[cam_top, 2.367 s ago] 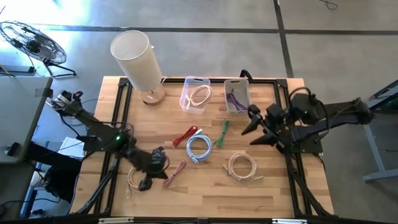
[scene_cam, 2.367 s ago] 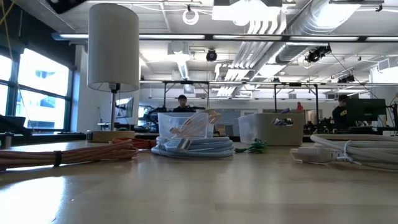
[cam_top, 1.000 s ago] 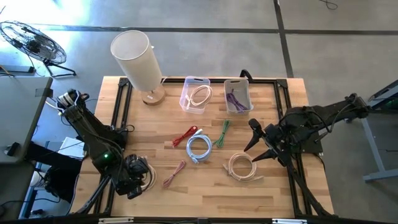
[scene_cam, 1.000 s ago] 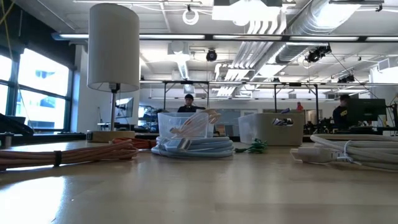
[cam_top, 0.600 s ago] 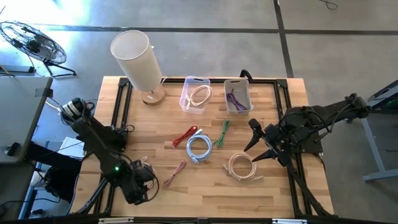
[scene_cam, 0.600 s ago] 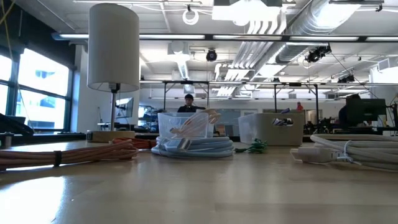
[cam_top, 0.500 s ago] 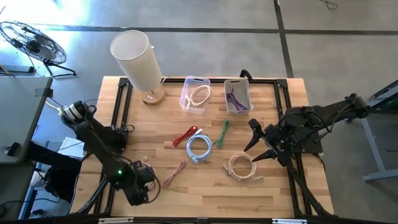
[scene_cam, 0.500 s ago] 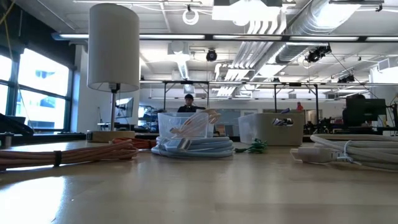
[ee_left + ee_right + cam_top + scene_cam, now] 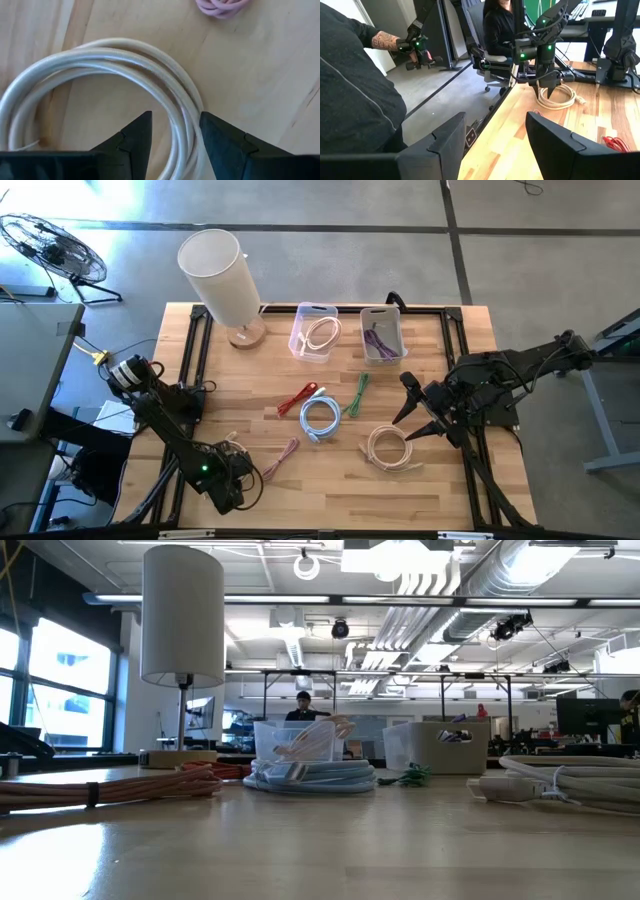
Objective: Pick & Place USB Port
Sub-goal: Put the left light yellow hdmi cable into the transparent bin
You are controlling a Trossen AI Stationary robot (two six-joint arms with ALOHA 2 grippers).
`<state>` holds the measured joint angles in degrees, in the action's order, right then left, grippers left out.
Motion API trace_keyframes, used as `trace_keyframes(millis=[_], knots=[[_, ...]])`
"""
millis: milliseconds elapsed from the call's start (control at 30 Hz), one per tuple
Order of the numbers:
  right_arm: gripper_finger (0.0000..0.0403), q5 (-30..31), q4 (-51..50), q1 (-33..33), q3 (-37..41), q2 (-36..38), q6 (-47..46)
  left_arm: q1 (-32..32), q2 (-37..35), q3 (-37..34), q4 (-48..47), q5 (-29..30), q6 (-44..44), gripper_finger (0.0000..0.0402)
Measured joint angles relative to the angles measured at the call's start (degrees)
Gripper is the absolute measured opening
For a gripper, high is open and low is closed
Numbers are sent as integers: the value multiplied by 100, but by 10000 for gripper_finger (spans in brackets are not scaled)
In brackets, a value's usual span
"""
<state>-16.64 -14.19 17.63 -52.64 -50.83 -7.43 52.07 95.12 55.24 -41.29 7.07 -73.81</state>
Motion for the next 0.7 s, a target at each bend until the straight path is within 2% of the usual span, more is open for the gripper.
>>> trace_keyframes(millis=[267, 333, 433, 700], knots=[[199, 0, -27, 0, 0, 0, -13, 2, 402, 27, 171, -35, 15, 157], [199, 0, -37, 0, 0, 0, -13, 2, 463, 21, 163, -105, 17, 125], [199, 0, -69, 0, 0, 0, -24, -9, 471, 20, 144, -168, -39, 40], [199, 0, -123, 0, 0, 0, -150, -31, 376, 125, 233, 126, -320, 39]])
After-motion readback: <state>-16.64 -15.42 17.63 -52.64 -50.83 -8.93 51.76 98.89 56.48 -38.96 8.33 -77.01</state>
